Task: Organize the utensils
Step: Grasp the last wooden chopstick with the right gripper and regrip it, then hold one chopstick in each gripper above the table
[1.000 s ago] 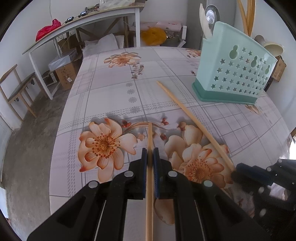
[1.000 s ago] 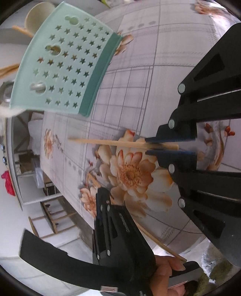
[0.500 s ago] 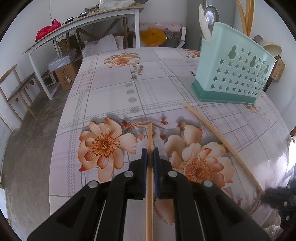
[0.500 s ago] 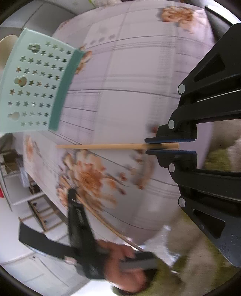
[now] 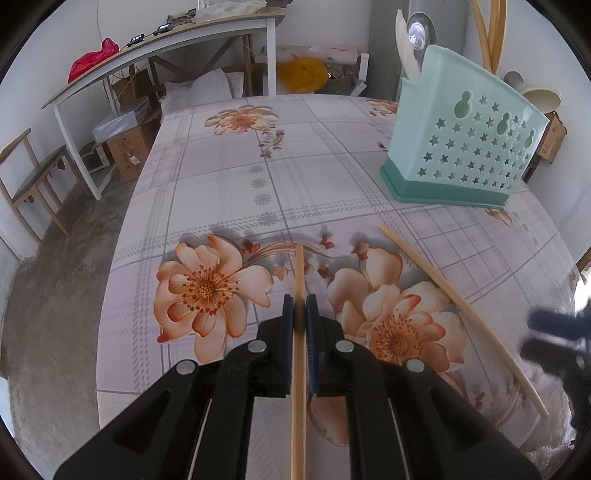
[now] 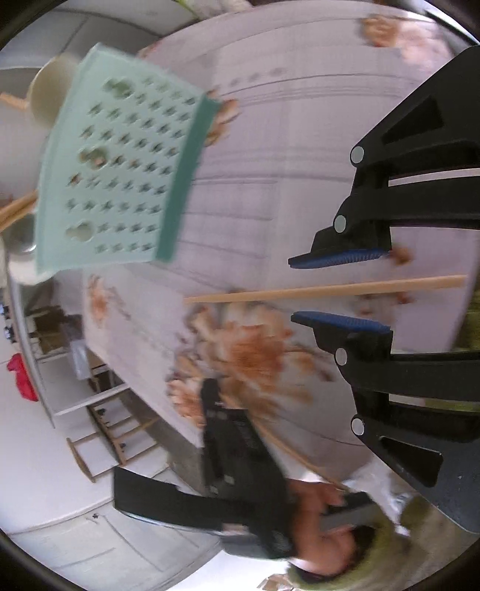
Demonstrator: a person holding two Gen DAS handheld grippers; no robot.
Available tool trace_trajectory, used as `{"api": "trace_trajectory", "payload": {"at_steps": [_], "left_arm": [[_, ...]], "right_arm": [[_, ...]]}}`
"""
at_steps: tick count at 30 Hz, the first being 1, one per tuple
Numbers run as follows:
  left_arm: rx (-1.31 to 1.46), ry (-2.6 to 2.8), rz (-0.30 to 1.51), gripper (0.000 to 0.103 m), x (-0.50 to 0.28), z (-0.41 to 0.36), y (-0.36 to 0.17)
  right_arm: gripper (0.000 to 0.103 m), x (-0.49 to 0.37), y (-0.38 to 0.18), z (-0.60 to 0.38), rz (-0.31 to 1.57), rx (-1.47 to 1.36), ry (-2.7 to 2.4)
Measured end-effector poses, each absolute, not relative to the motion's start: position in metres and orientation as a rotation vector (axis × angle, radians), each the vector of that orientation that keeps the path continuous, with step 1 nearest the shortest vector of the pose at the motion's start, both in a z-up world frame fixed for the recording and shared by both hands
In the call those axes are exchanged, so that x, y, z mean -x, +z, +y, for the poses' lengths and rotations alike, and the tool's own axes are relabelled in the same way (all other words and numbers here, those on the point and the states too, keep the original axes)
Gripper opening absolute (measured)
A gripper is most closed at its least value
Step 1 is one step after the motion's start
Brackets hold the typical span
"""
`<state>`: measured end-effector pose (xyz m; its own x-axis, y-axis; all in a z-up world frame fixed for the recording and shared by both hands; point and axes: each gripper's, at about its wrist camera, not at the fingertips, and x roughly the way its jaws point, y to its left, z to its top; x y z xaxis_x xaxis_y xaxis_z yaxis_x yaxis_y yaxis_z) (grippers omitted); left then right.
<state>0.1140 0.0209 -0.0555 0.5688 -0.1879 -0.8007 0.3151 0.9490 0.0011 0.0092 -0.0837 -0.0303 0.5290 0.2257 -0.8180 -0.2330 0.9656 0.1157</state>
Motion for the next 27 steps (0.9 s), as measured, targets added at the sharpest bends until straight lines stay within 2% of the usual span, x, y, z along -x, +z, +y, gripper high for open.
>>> {"api": "trace_trajectory", "payload": {"at_steps": [6,8,10,27], "left_arm": [[-0.161,-0.285,0.923,0.006,-0.115,0.02,-0.056],[-0.16,-0.279,0.925,0.006,-0.114,0.02,-0.056],[-0.158,-0.272,0.927,0.006,-0.115,0.018,-0.056],[-0.144,-0.426,1.016,0.006,-0.114,-0.034,-0.052]], "right_arm": [[0.024,-0.041,-0.054,-0.076,0.998,0.006,0.272],[0.018,-0.039,-0.054,-0.079,1.0,-0.006,0.265],[0.005,-0.035,-0.053,-0.09,0.996,-0.035,0.247],[0.005,0.001,-0.05,-0.183,0.981,-0.236,0.133]]}}
